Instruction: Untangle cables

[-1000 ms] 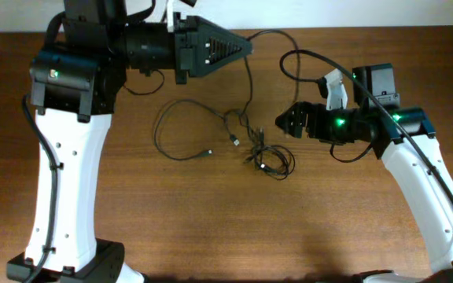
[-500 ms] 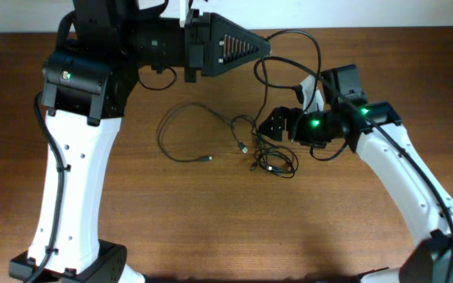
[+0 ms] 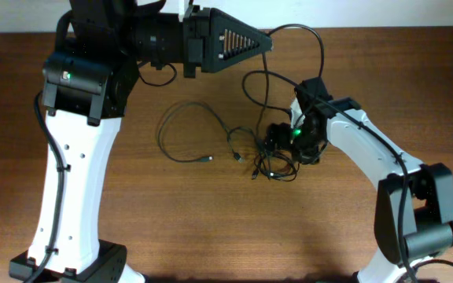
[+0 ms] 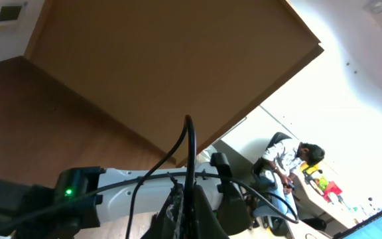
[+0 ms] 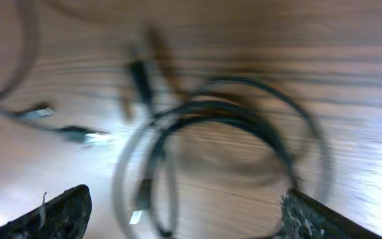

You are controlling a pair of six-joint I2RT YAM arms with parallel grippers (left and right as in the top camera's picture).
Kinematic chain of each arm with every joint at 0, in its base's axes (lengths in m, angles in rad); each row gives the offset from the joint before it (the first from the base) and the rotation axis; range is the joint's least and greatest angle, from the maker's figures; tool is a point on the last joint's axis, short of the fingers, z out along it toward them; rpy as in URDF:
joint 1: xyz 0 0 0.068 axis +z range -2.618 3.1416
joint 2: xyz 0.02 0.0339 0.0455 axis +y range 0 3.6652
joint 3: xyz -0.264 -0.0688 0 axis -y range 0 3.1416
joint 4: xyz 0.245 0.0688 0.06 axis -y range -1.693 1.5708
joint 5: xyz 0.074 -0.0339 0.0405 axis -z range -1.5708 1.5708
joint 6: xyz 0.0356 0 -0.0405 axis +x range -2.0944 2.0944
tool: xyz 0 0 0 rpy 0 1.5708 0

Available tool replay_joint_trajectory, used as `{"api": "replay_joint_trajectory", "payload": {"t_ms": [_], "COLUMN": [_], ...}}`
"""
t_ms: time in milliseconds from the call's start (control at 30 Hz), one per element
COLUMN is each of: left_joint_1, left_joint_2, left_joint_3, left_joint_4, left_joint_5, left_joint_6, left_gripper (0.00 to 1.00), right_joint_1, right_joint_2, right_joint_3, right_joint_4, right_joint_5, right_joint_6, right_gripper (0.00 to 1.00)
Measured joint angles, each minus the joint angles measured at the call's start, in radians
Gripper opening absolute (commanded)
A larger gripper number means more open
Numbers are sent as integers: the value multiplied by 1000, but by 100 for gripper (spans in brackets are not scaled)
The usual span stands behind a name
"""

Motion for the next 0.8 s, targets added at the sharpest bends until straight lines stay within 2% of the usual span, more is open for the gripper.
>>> {"api": "replay_joint_trajectory", "payload": {"t_ms": [167,267,367,500,633,800], "left_joint_1": [67,127,173,177,177,177], "left_joint_2": [-2,-6,-7,-7,-7,-7], "left_joint_3": [1,5,7,7,7,7], "left_joint_4": [-43,-166,-310,-346,-347,-374], "left_joint_5": [-21,-121,-321,-526,-743,-913], "left_joint_6": [-2,-5,-16,-57,-95,-105], "left_gripper": [0,0,0,0,0,0], "right_joint_1": [-65,-136,-187,-171,-125,-66], "right_joint_2": [1,1,1,1,1,1], "right_joint_3": [0,0,0,0,0,0], "right_joint_4": [-71,-103,-108,-119,-119,-114], "right_joint_5": [74,43,-150,-452,-591,-627], "right_joint_6": [34,6,-176,-452,-600,-664], "right_gripper": [93,95,96,96,96,96]}}
